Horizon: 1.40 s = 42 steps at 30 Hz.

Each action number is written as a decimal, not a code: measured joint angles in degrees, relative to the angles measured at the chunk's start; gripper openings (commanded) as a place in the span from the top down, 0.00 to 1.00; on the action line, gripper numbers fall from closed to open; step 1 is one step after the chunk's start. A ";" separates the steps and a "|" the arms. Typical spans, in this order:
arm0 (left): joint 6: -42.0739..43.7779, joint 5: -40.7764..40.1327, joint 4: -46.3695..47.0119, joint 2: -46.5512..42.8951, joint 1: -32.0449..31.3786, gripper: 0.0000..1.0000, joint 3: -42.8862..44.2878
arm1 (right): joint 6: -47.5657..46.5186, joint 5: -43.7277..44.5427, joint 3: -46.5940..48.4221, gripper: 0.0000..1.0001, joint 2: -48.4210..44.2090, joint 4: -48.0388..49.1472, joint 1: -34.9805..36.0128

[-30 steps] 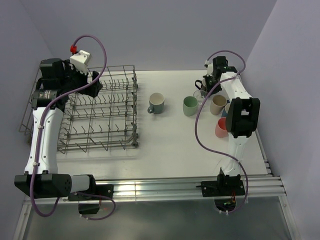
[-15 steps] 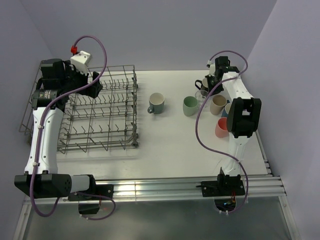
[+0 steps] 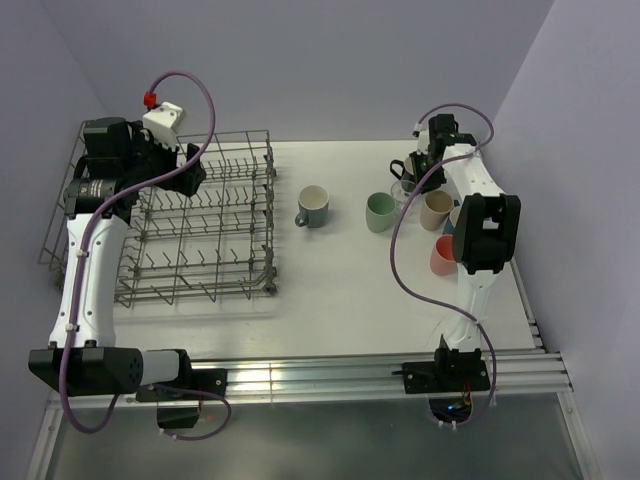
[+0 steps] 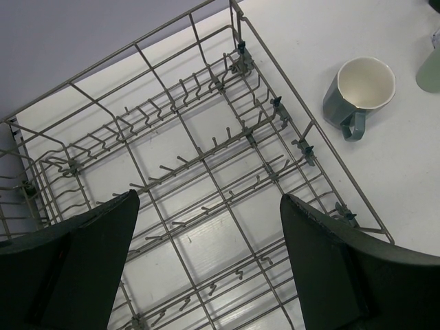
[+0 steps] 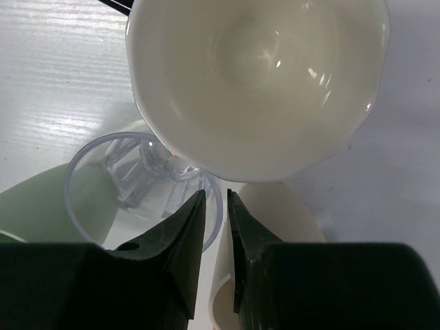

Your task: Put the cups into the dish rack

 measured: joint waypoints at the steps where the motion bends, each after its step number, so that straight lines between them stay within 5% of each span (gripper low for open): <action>1: 0.00 -0.07 0.00 0.00 0.00 0.08 0.00 | 0.02 -0.02 0.02 0.76 0.22 0.02 0.00; 8: 0.00 -0.28 -0.02 0.37 -0.07 0.08 0.00 | 0.24 -0.17 0.15 0.99 1.18 -0.55 0.11; 24: -0.92 -1.11 -0.96 0.76 -0.09 0.04 0.39 | 0.70 -6.27 5.60 1.00 -3.04 -3.43 0.04; 35: -4.20 1.77 0.22 0.42 -0.11 0.01 1.25 | 2.05 -16.52 11.61 1.00 -22.40 1.03 0.66; 42: -10.51 14.43 5.49 -4.92 -0.15 0.01 0.90 | -0.39 -18.34 -6.25 1.00 -43.67 22.64 10.58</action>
